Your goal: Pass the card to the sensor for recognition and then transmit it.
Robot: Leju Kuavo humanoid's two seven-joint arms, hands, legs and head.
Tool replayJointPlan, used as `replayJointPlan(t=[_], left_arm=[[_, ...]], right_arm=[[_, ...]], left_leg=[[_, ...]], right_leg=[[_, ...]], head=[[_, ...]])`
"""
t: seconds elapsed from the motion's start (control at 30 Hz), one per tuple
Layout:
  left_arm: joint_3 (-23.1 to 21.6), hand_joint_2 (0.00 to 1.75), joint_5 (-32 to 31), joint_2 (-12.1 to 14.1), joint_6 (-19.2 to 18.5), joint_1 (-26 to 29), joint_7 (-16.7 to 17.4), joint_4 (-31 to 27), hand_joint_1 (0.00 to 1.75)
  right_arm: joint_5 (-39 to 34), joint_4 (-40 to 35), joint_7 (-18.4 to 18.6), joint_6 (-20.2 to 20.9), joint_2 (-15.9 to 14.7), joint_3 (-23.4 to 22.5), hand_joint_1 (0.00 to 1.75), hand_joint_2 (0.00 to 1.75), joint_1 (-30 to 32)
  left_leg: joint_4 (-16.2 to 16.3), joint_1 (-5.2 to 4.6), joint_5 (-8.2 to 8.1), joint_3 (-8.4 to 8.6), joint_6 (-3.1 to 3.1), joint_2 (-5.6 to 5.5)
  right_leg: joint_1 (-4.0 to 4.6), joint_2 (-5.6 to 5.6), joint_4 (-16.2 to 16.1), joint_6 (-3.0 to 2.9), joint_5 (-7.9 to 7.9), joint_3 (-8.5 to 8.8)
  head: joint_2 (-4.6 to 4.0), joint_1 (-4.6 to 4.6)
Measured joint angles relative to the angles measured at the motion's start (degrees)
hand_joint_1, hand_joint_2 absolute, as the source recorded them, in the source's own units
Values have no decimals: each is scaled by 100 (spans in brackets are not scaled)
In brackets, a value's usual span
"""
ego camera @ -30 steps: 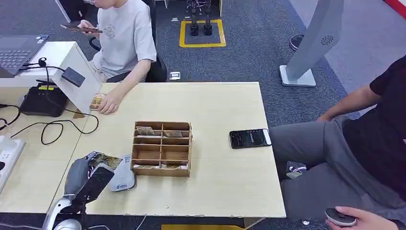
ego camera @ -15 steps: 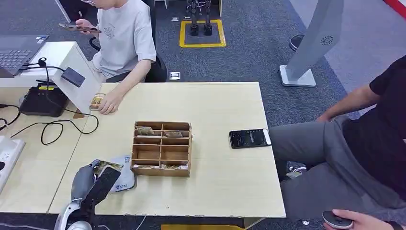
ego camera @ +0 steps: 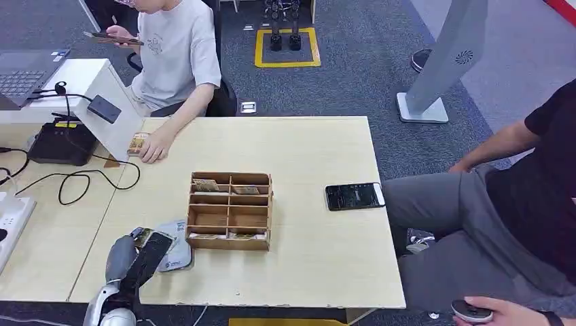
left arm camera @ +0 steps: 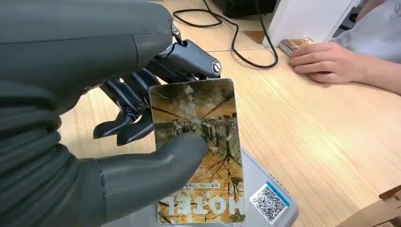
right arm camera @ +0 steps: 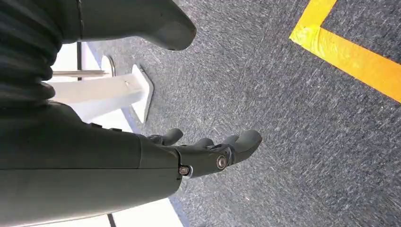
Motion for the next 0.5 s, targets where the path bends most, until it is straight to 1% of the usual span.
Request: replayJointPlan(t=[0.23,0.27,0.3,0.43,0.5], left_arm=[[7,175,-94,-30,31,-55,-7,98,175],[7,175,-226,-31,101,-66,0,136,175],[7,175,-526,-35,255,-88,41,196,175],[-39,175,-1404,-46,628,-210,120,531,175],[-70,175,-1530,-52,700,-239,125,632,175]], right_arm=[[11,0,11,0,0,-11,0,175,0],[13,0,15,0,0,-11,0,175,1],[26,0,20,0,0,-13,0,175,2],[37,0,22,-7,0,-13,0,175,-4],[42,0,26,-7,0,-13,0,175,-2]], left_leg=[[0,0,0,0,0,0],[0,0,0,0,0,0],[0,0,0,1,0,0],[0,0,0,2,0,0],[0,0,0,2,0,0]], right_leg=[[0,0,0,0,0,0],[0,0,0,0,0,0],[0,0,0,0,0,0],[0,0,0,0,0,1],[0,0,0,0,0,1]], head=[[-2,0],[-2,0],[-2,0],[-2,2],[-2,2]])
